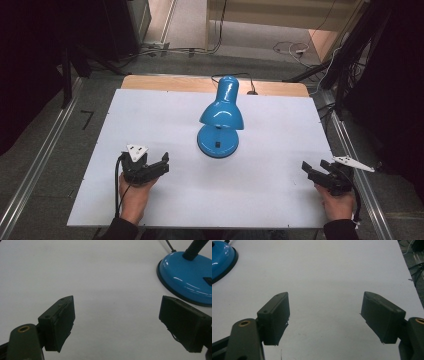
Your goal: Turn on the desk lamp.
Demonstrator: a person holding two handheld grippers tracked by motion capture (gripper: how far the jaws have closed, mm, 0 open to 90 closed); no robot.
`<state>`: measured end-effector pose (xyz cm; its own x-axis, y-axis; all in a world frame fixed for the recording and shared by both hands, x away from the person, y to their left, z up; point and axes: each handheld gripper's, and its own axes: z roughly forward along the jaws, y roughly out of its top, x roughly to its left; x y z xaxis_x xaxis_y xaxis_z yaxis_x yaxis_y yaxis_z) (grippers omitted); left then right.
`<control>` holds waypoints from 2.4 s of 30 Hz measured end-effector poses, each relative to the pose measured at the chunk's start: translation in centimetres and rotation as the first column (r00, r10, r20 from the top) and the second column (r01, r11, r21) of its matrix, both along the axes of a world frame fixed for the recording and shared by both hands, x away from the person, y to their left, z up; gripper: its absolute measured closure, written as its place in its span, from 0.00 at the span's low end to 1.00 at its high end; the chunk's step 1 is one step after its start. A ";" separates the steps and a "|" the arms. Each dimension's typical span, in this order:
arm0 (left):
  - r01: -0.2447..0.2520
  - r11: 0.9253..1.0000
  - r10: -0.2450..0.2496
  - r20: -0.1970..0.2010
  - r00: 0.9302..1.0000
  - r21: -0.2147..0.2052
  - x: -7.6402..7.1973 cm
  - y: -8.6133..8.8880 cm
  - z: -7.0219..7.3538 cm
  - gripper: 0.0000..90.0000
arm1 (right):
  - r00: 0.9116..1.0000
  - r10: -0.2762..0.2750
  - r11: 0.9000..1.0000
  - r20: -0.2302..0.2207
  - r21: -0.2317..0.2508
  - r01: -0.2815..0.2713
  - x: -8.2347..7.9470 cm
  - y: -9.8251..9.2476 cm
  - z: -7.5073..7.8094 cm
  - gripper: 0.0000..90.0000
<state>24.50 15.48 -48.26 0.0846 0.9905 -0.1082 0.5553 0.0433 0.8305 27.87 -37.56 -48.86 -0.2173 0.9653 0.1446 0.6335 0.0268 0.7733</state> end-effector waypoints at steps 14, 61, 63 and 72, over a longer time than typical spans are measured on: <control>0.034 0.999 -0.034 -0.008 0.999 -0.012 1.5 -2.3 0.1 0.18 | 1.000 0.001 1.000 0.001 -0.003 -0.001 0.0 0.0 0.0 0.24; 0.104 0.995 -0.104 0.006 0.995 0.002 4.8 -7.7 1.0 0.15 | 1.000 0.009 1.000 0.000 0.001 -0.009 0.0 0.0 0.0 0.24; 0.108 0.994 -0.108 0.005 0.994 0.005 4.9 -7.9 1.0 0.15 | 1.000 0.010 1.000 0.002 0.000 -0.010 0.0 0.0 0.0 0.24; 0.111 0.994 -0.112 0.005 0.994 0.016 5.3 -8.8 0.9 0.16 | 1.000 0.011 1.000 0.005 0.001 -0.011 -0.1 0.0 0.0 0.24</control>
<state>29.83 6.66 -47.32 0.1951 0.9765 -0.0921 0.5514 -0.0315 0.8337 27.82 -37.53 -48.82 -0.2285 0.9627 0.1447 0.6294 0.0328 0.7764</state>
